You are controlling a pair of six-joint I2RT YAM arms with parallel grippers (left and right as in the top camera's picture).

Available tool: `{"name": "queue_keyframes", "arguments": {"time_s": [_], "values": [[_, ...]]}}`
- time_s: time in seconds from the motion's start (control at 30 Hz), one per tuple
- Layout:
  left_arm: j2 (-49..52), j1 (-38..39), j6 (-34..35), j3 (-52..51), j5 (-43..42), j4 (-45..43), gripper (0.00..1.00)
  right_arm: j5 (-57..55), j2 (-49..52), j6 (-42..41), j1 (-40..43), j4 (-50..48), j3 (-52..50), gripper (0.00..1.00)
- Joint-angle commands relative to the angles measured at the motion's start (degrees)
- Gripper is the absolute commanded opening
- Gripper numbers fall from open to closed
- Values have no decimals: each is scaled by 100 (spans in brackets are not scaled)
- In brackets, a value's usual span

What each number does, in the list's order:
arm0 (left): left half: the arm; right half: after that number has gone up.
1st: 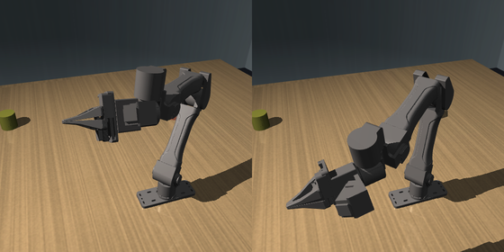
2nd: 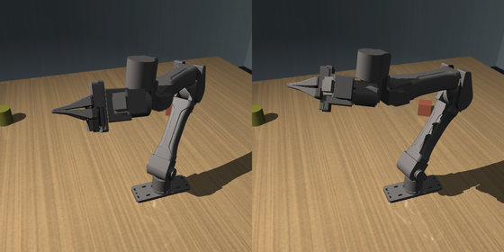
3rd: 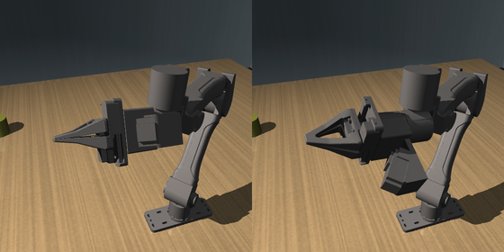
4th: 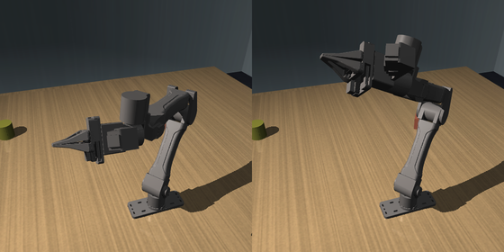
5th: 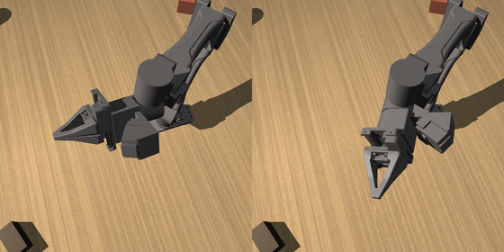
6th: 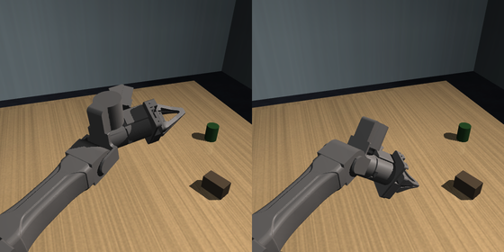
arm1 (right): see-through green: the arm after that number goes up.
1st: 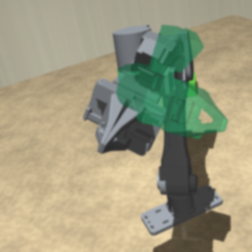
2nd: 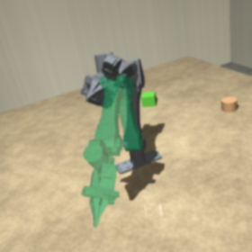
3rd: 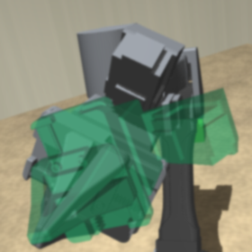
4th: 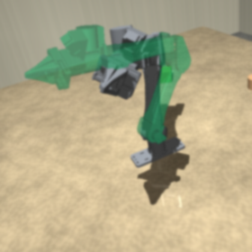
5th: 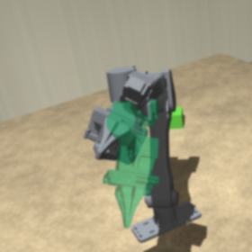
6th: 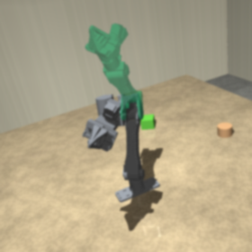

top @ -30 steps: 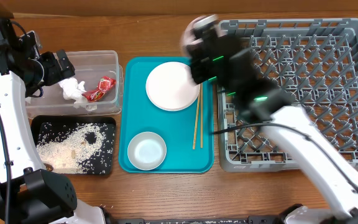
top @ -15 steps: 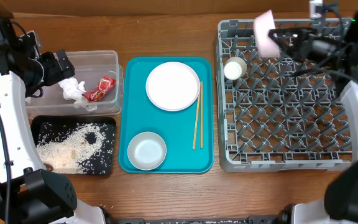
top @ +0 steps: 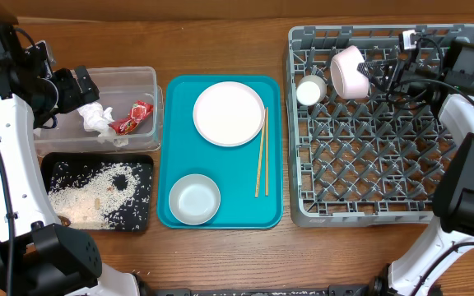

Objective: Sort waste into correct bins and load items into the dishwasher
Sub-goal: 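Lift the pink bowl and set it in the rack's back row, then move the right gripper back over the pink plate on the tray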

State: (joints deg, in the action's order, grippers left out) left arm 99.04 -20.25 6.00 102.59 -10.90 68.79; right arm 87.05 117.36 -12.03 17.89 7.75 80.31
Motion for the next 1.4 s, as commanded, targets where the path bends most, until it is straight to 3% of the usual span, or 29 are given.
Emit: {"name": "queue_keyframes", "arguments": {"time_s": [0.0, 0.13, 0.23, 1.17, 1.37], "values": [[-92, 2, 42, 144, -52, -4, 100, -94, 140, -26, 0, -39, 42, 4], [-92, 2, 44, 144, -52, -4, 100, -767, 170, -28, 24, 52, 42, 5], [-92, 2, 44, 144, -52, -4, 100, -938, 170, -31, 55, 48, 42, 12], [-92, 2, 42, 144, -52, -4, 100, -1117, 146, -57, 997, 588, 44, 17], [-92, 2, 44, 144, -52, -2, 100, -1735, 0, -540, 1241, 588, 44, 17]]}}
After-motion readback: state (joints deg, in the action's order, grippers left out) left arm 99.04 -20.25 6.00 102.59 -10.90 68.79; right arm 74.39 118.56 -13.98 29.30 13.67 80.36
